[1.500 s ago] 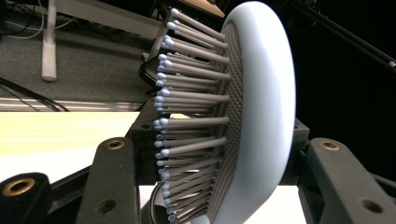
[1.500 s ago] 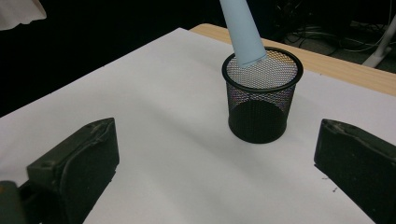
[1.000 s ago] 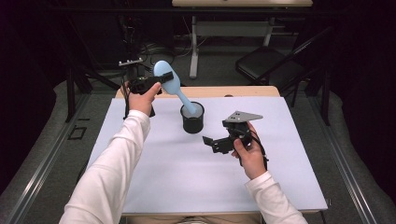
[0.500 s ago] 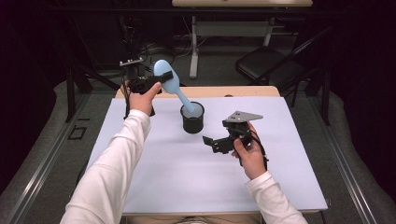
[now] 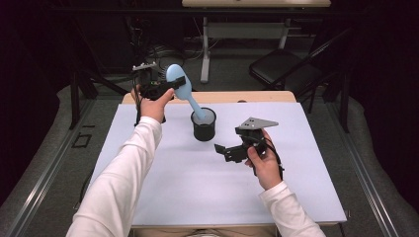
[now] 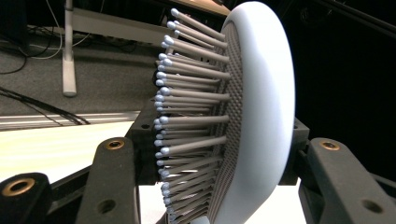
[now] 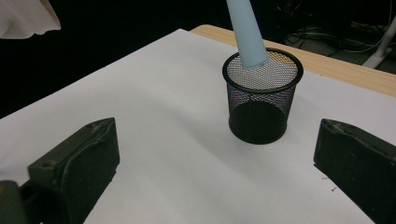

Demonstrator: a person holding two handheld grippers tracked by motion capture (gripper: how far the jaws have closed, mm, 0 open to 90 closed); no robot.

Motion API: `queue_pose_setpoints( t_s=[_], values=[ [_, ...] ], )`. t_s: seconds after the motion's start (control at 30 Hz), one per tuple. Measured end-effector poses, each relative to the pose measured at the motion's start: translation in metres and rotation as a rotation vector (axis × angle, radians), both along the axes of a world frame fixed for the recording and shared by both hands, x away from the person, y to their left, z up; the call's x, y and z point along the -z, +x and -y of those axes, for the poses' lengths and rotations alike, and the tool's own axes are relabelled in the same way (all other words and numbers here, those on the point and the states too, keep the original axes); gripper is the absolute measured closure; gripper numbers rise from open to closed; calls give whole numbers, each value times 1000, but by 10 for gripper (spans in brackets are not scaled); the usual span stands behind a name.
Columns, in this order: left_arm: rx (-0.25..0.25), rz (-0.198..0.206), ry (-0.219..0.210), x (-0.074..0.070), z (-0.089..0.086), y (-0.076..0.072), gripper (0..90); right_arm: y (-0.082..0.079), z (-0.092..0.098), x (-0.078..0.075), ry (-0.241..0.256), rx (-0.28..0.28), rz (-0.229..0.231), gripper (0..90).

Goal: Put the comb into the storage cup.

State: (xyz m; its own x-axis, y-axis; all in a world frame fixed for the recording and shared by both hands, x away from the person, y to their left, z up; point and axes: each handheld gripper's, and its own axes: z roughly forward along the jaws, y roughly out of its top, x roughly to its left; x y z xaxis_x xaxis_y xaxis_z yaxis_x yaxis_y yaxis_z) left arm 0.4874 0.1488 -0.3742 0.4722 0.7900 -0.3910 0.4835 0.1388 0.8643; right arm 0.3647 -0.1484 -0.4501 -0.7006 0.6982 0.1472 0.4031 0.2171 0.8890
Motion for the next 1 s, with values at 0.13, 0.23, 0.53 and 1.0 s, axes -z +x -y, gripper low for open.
queue_pose_setpoints(
  t_s=[0.13, 0.23, 0.53, 1.0],
  values=[
    [0, -3, 17, 3, 4, 2, 490, 0, 0, 0, -1, 1, 0, 0],
    [-5, -8, 29, 5, 7, 3, 490, 0, 0, 0, 0, 0, 1, 0],
    [-6, -11, 61, 11, 16, 6, 489, 0, 0, 0, -1, -3, -2, 0],
    [7, -13, 96, 18, 26, 10, 488, 1, 1, 1, 0, 0, 1, 0]
  ],
)
